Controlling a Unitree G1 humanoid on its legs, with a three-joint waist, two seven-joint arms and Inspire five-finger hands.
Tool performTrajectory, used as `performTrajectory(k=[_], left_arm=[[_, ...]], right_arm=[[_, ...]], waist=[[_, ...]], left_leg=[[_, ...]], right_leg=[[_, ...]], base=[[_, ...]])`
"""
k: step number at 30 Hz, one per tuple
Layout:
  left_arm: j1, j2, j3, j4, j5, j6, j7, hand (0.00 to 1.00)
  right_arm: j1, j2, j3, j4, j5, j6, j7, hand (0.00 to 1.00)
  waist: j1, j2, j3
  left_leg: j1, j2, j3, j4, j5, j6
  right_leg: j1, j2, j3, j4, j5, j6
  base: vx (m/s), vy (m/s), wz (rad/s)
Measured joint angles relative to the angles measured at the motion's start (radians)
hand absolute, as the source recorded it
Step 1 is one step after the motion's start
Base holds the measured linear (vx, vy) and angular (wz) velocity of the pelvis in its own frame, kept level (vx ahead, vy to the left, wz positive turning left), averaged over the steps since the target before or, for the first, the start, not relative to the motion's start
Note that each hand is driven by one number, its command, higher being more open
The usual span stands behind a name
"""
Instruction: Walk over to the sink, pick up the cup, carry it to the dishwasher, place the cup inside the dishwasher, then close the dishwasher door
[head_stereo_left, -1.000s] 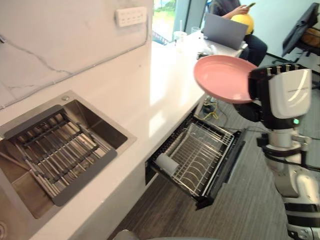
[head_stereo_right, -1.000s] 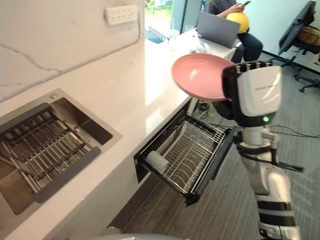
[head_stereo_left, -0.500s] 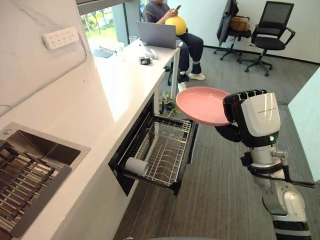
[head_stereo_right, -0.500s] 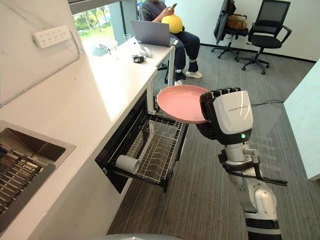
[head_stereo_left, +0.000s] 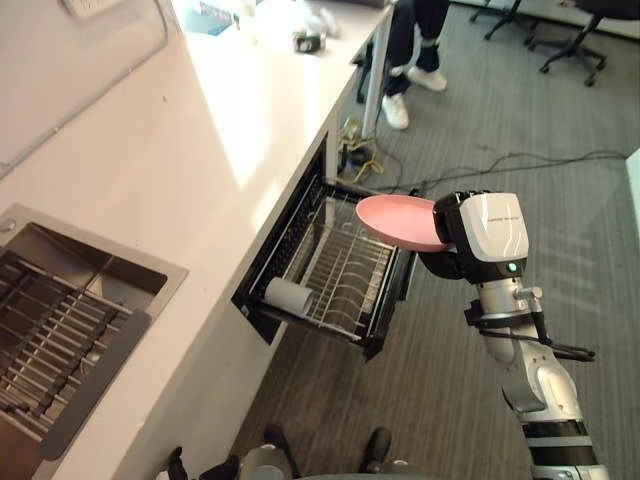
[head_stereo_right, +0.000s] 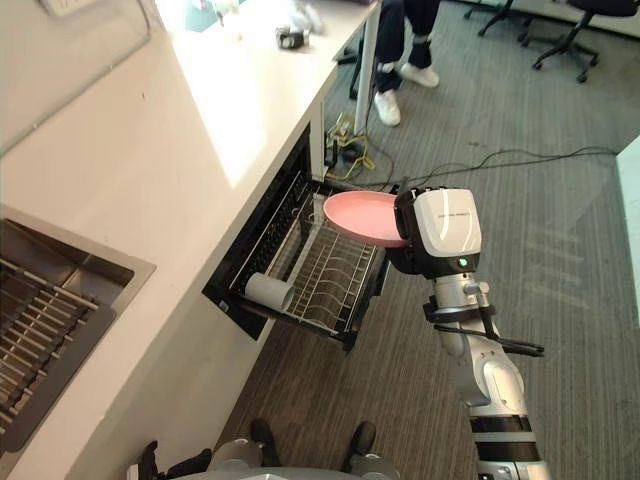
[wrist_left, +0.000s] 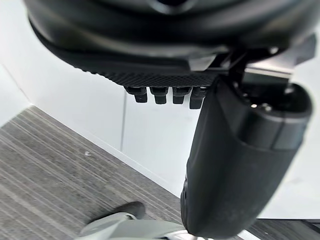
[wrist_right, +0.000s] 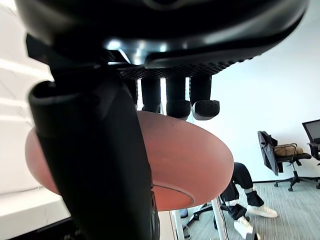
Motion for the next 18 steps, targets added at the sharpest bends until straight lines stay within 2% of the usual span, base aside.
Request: performTrajectory(k=[5,9,11,18], left_arm=[[-0.039,0.009,-0.009,-0.013,-0.018,-0.02,-0.017,1.0],[-0.04,0.018,-0.035,-0.048,-0.018,-0.039,-0.044,1.0],[-0.054,0.021,-0.05,-0.068,-0.032,-0.044,-0.049,1.0],[-0.089,0.023,-0.095,-0.084,-0.049,-0.044,-0.061,1.0]], right_arm=[[-0.125,-0.031,0.037,0.096,0.007,0.074,0.002,0.0],[-0.187,-0.05,0.059,0.159,0.052,0.13,0.002,0.0],[-0.241,-0.073,0.08,0.206,0.082,0.158,0.002,0.0],[-0.374,-0.151,0.147,0.322,0.144,0.196,0.037,0.0]], waist=[[0.012,-0.006,0.076],[0.031,-0.006,0.114],[0.036,0.002,0.148],[0.047,0.04,0.207]], left_leg=[[-0.058,-0.017,-0.047,0.015,0.0,0.015],[-0.094,-0.025,-0.073,0.022,0.001,0.021],[-0.102,-0.029,-0.104,0.022,0.001,0.021],[-0.137,-0.041,-0.156,0.019,0.008,0.027]], right_leg=[[-0.032,-0.015,-0.024,0.0,0.016,0.008],[-0.055,-0.021,-0.034,0.0,0.021,0.011],[-0.056,-0.021,-0.041,0.001,0.023,0.011],[-0.08,-0.022,-0.059,0.001,0.028,0.013]], base=[[0.0,0.063,0.18],[0.01,0.052,0.1],[0.02,0.02,0.07],[0.0,0.033,0.07]])
